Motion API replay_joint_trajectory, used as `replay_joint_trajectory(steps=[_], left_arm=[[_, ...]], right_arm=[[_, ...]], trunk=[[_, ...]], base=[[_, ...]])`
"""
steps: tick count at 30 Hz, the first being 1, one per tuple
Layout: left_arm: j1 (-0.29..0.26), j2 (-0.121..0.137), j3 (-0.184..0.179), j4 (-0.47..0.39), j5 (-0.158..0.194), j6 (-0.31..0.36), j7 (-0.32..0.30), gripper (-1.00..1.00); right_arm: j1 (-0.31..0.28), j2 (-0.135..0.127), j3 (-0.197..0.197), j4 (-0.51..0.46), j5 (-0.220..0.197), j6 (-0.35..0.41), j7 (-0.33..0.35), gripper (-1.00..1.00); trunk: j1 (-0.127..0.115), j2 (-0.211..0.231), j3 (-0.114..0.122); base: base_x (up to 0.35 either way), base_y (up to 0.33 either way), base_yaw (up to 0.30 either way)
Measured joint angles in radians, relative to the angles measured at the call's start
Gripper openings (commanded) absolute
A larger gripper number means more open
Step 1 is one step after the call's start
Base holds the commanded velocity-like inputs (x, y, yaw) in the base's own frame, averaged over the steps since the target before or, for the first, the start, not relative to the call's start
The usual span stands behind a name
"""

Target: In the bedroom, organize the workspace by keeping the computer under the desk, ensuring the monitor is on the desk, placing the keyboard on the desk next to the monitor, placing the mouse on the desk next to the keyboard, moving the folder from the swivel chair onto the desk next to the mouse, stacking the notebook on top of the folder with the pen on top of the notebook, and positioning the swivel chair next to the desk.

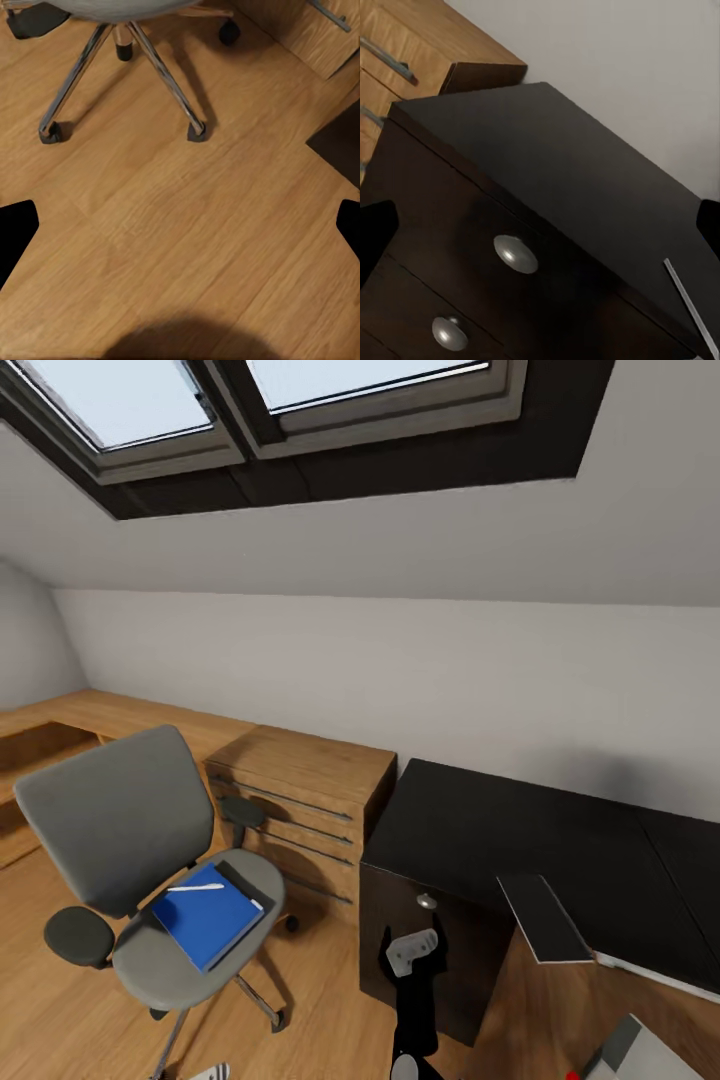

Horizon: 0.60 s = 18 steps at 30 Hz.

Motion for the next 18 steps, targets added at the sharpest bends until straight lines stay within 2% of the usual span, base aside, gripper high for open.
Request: replay_joint_trajectory(steps=[5,18], left_arm=[[0.0,0.0,0.002,0.002,0.0,0.0,0.0,1.0],[0.0,0.001,0.006,0.003,0.0,0.0,0.001,1.0]], right_arm=[[0.0,0.001,0.001,0.0,0.001,0.0,0.0,1.0],[-0.001,0.001,0.0,0.007,0.001,-0.001,0.002,1.0]], trunk=[[0.0,0.0,-0.003],[0.0,0.0,-0.014]], base=[[-0.094,0.085,0.239],[-0.204,0.189,0.227]])
